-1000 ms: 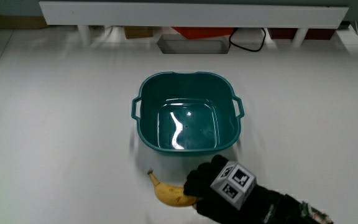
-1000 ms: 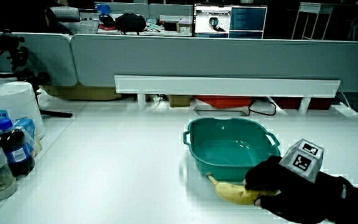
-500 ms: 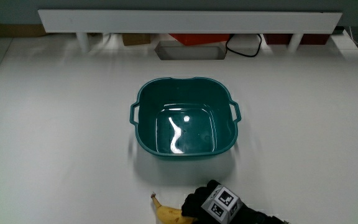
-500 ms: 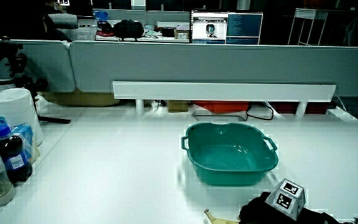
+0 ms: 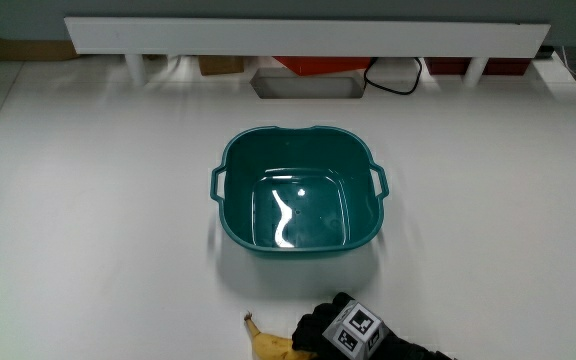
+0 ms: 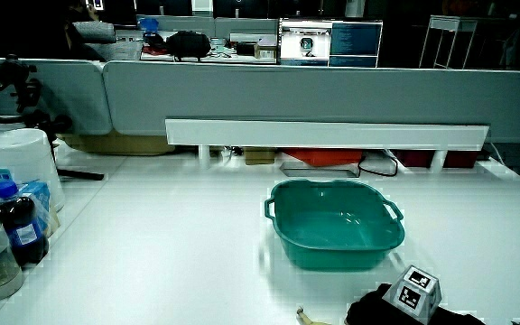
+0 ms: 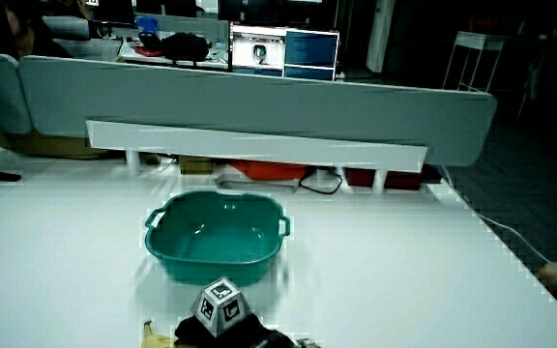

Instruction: Place banana on desk

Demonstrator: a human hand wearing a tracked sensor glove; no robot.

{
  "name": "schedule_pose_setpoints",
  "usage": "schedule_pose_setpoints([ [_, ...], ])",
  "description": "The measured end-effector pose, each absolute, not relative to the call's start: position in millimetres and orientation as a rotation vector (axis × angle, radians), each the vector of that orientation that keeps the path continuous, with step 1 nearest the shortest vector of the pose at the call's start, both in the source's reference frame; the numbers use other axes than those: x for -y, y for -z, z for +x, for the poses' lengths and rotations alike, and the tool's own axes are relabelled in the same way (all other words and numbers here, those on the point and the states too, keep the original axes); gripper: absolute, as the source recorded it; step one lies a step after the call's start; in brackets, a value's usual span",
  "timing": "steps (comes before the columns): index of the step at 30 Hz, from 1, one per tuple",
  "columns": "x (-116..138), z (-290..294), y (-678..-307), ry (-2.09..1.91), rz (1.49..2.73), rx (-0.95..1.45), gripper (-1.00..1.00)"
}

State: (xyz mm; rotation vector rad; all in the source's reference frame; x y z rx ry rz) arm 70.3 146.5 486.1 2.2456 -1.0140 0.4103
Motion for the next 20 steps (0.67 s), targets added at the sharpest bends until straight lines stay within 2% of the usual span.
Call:
schedule_pose_setpoints([
  [6,-144.5,71.8,-488.2,-0.390,2.233,0.992,0.00],
  [10,-145.6,72.4,-491.6,-0.348,2.161,0.975,-0.18],
  [13,-148.9,73.0,-489.8,-0.335,2.157,0.982,-0.32],
  [20,-147.3,81.4,-471.4,-0.334,2.229,0.981,-0.64],
])
